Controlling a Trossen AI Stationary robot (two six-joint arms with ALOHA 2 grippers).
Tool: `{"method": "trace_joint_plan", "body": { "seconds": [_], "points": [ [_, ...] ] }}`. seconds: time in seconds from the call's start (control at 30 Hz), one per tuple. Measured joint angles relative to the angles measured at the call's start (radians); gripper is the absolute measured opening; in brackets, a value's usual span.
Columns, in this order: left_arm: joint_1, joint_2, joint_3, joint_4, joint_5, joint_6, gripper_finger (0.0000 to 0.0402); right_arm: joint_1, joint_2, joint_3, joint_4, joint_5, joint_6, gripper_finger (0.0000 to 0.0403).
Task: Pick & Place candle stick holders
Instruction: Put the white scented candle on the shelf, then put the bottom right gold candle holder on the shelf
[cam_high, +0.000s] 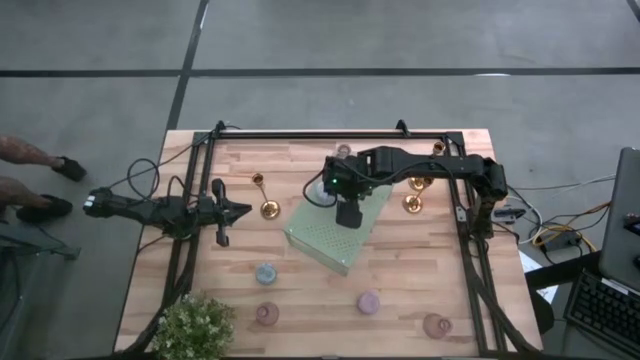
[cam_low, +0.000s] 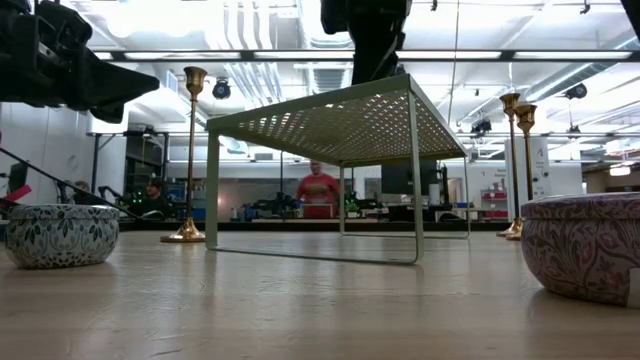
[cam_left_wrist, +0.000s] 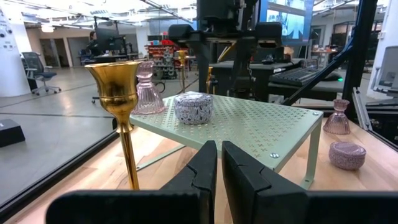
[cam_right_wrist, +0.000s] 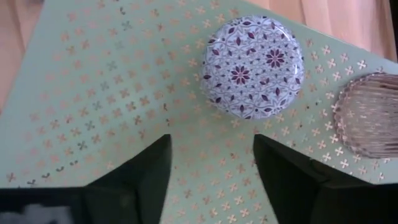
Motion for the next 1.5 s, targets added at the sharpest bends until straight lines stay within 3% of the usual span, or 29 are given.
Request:
{"method": "trace_joint_plan", "body": {
  "seconds": [0.53,1.2,1.5],
  "points": [
    [0.0,0.0,0.0,0.0,0.0,0.0,0.0028,0.0,0.001,-0.088,0.125,0.0,-0.004,0.0015],
    [0.0,0.0,0.0,0.0,0.0,0.0,0.0028,-0.003,0.002,-0.146,0.229,0.001,-0.008,0.0008],
    [0.0,0.0,0.0,0.0,0.0,0.0,0.0028,-0.004,0.001,-0.146,0.195,0.073,-0.001,0.0008]
  ]
}}
